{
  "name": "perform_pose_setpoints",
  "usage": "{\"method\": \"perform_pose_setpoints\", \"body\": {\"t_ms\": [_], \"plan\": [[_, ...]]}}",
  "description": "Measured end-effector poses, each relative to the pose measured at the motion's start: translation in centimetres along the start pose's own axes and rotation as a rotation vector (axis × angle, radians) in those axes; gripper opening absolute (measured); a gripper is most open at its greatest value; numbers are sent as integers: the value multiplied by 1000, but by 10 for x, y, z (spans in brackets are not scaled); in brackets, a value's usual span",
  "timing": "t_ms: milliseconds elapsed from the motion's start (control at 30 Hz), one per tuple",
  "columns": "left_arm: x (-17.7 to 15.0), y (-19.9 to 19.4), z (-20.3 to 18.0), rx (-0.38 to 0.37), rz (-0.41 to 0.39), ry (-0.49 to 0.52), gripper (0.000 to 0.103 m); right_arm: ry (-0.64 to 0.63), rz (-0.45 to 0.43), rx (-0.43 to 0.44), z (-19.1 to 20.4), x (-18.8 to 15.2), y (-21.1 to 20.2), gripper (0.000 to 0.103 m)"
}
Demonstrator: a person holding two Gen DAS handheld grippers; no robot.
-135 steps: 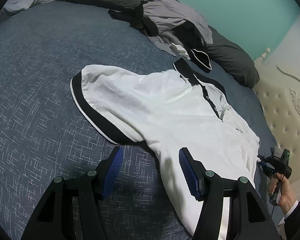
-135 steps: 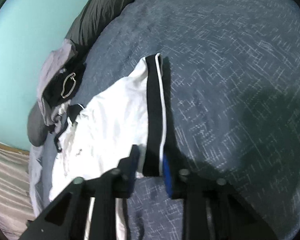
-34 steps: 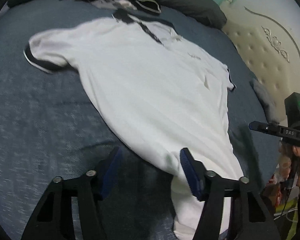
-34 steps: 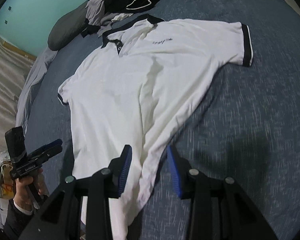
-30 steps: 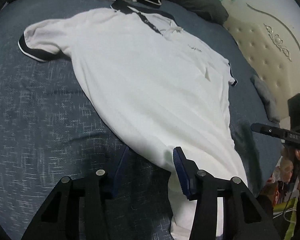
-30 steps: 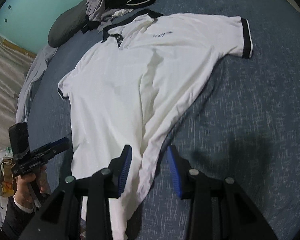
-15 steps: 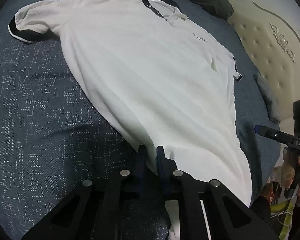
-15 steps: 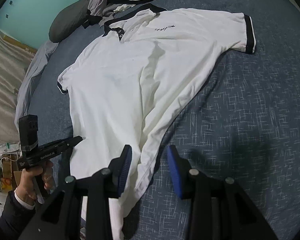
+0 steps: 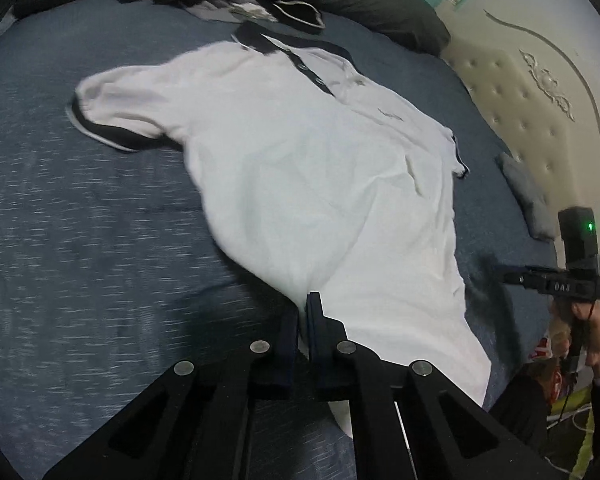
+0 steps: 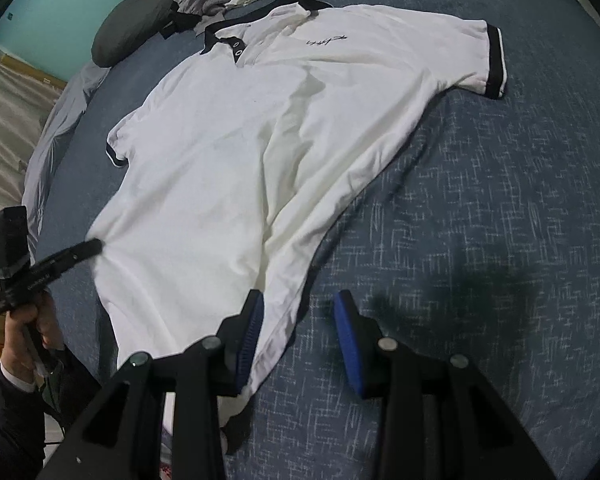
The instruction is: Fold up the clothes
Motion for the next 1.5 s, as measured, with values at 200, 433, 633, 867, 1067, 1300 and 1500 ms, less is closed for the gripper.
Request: {"method": "perform_pose_setpoints", "body": {"t_ms": [200,433,633,867,1067,1300,1500], "plan": [[0,-22,24,43,-13,-18,1,-15,87,7,11,-17,16,37],[-8,-22,28,27,8,-58,1,11,119,-17,12,-28,33,37],[-31,0,20,-9,75,-100,5,40,148,10,11,-35,34,37],[-55,17,5,-56,131,-126,42,67,161,19,7,-41,37,37],[-65,25,0,-64,138,-140,19,75,162,28,8,-43,39,37],[-71,26,-4,-63,145,-110,3,81,169,27,12,-39,43,37],[-64,16,-2,-61,122,-104,3,71,148,41,9,-21,43,37]]}}
Point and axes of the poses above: each gripper's, at about its wrist camera, not at the fingertips, and y roughly the way its jaws point, z to its left, x to its top, the point moved 3 cm from there along y, roughly the way its jaws point, and after that the axes turned 13 degrees about -z, right-handed, at the moved point
